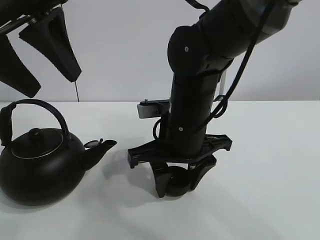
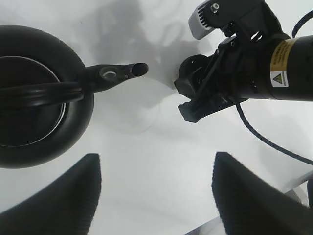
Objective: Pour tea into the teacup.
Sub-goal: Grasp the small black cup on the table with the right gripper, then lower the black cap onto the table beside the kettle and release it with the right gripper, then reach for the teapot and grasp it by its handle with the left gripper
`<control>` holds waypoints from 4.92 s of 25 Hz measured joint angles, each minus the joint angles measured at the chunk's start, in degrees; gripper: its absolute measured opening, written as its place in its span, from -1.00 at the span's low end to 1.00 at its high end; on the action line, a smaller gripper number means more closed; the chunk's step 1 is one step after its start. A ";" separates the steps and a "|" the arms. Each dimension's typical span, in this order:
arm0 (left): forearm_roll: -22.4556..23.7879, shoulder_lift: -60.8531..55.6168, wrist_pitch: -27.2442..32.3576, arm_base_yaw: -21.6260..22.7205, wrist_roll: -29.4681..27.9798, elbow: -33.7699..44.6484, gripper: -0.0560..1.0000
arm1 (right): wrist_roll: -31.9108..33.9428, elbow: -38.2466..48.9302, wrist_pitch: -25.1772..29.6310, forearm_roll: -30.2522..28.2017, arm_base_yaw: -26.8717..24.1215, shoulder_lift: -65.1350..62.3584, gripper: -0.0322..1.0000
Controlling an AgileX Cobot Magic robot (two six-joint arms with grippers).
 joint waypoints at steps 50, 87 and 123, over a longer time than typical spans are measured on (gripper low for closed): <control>0.00 0.00 0.00 0.00 0.00 0.00 0.01 | 2.64 -9.51 7.08 1.78 0.00 4.11 0.04; 0.00 0.00 0.00 0.00 0.00 0.00 0.01 | -7.35 10.37 13.99 3.78 -13.69 -42.69 0.04; 0.65 0.00 -4.76 0.00 0.00 0.00 0.01 | -7.52 10.54 13.50 3.97 -13.69 -42.76 0.04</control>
